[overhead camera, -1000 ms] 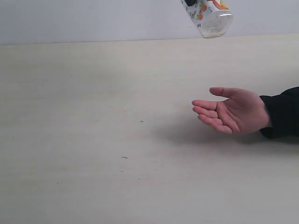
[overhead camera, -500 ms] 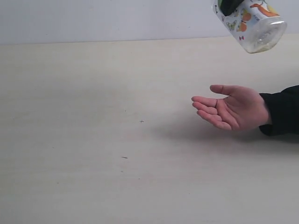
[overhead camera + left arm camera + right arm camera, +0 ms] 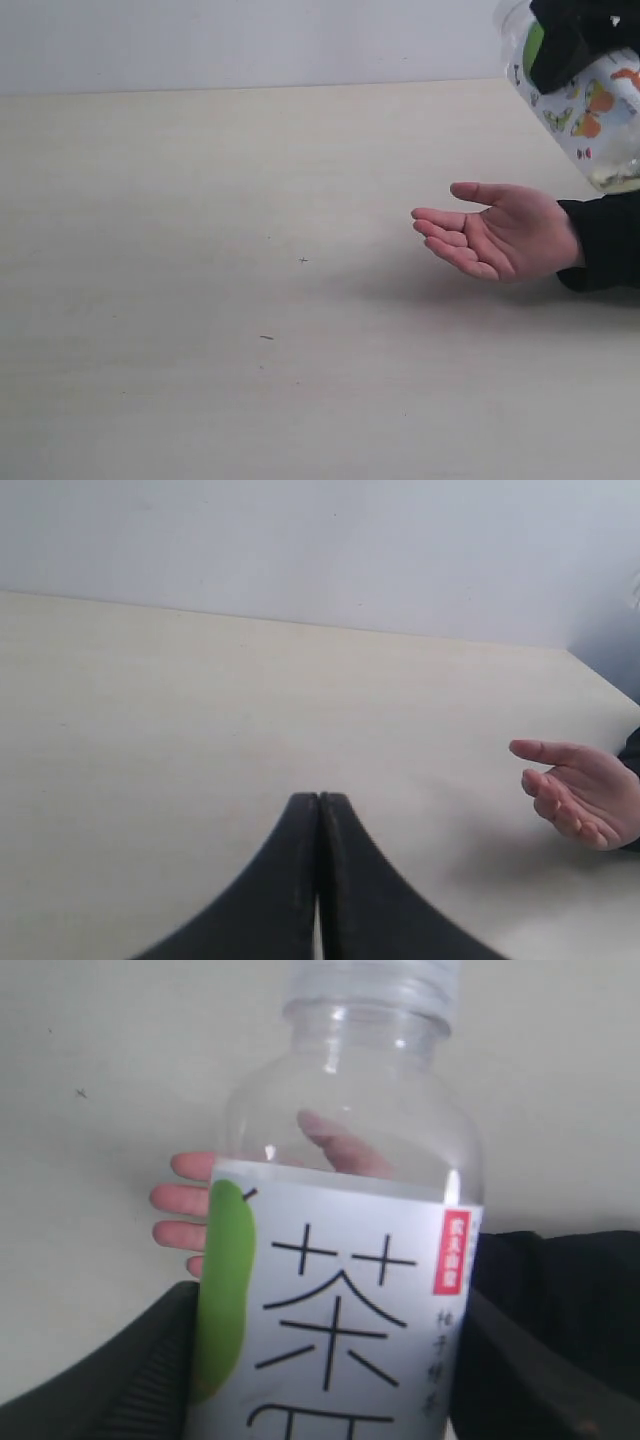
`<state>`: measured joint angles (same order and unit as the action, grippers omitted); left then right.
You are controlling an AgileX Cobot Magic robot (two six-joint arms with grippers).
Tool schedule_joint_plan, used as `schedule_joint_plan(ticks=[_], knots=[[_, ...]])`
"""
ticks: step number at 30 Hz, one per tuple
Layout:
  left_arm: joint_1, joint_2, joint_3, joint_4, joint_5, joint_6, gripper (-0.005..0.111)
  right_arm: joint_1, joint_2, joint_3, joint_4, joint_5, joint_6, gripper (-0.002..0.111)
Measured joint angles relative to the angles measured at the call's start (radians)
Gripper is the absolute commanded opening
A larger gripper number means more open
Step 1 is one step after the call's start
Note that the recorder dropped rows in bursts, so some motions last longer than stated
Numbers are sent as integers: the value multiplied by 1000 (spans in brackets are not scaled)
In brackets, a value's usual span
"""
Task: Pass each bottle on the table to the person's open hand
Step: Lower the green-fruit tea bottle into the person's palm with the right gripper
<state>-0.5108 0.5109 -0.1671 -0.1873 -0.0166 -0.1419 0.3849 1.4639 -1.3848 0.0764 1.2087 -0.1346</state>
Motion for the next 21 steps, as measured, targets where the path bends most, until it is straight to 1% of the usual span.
schedule_joint_plan(ticks=[7, 11, 16, 21], knots=[[0, 0, 0, 0, 0, 0, 0, 0, 2, 191, 0, -156, 18, 0], [0, 0, 0, 0, 0, 2, 0, 0, 2, 261, 2, -272, 49, 0], [0, 0, 0, 0, 0, 4, 0, 0, 24, 308, 45, -324, 55, 0], [0, 0, 0, 0, 0, 4, 0, 0, 71, 329, 109, -331, 19, 0]])
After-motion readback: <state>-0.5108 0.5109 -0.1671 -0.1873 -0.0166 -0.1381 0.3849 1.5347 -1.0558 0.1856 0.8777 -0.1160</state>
